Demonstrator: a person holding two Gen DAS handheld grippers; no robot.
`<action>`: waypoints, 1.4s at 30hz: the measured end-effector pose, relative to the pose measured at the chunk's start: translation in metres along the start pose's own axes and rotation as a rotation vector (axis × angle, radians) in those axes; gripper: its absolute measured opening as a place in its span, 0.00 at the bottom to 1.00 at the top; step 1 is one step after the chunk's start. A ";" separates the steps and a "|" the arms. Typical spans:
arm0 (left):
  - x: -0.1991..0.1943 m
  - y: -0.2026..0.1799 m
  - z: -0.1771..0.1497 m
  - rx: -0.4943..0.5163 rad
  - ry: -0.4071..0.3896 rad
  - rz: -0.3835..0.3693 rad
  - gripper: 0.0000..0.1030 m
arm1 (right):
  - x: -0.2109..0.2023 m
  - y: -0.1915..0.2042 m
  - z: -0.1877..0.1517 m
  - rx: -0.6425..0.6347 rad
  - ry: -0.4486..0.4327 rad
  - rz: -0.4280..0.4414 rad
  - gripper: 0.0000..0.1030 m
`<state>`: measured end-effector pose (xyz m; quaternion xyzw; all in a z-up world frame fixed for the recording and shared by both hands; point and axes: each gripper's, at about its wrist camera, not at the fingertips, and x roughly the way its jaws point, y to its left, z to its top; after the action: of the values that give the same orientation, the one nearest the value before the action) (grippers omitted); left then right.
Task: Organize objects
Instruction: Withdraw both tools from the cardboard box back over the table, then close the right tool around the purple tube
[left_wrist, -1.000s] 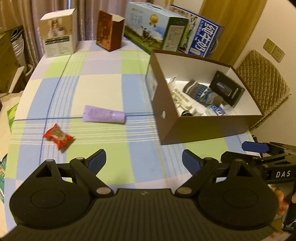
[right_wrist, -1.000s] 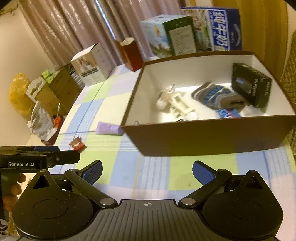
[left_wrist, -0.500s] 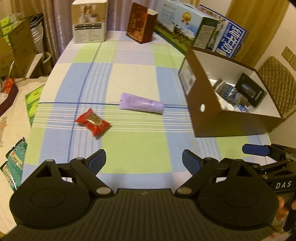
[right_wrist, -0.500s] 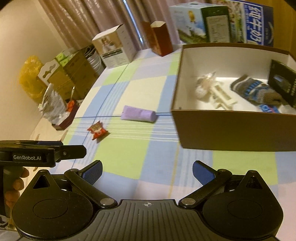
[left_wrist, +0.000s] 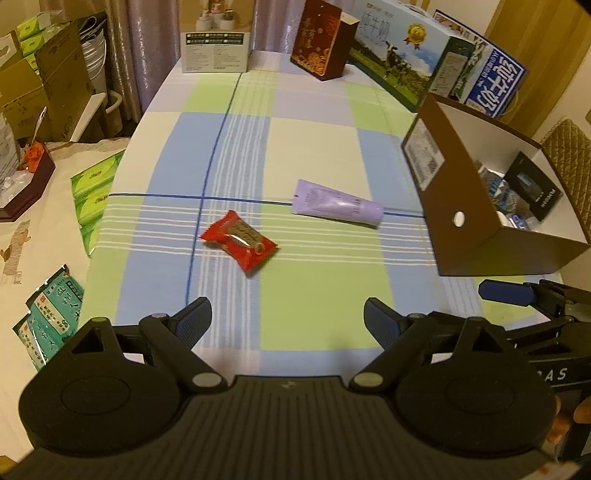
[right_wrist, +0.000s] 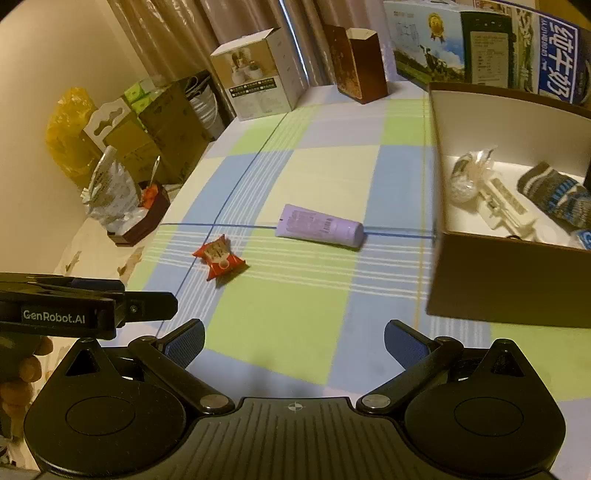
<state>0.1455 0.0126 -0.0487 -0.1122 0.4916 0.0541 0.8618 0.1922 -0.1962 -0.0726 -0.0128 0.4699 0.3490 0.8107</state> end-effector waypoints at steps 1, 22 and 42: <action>0.001 0.003 0.001 0.001 0.001 0.002 0.84 | 0.004 0.002 0.001 -0.001 0.001 -0.007 0.98; 0.067 0.048 0.024 -0.089 0.053 0.063 0.84 | 0.076 0.010 0.032 -0.034 -0.010 -0.115 0.89; 0.129 0.053 0.048 -0.103 0.058 0.121 0.71 | 0.130 -0.001 0.066 -0.184 0.021 -0.123 0.72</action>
<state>0.2405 0.0733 -0.1436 -0.1282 0.5188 0.1280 0.8355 0.2837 -0.1021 -0.1363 -0.1196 0.4428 0.3403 0.8209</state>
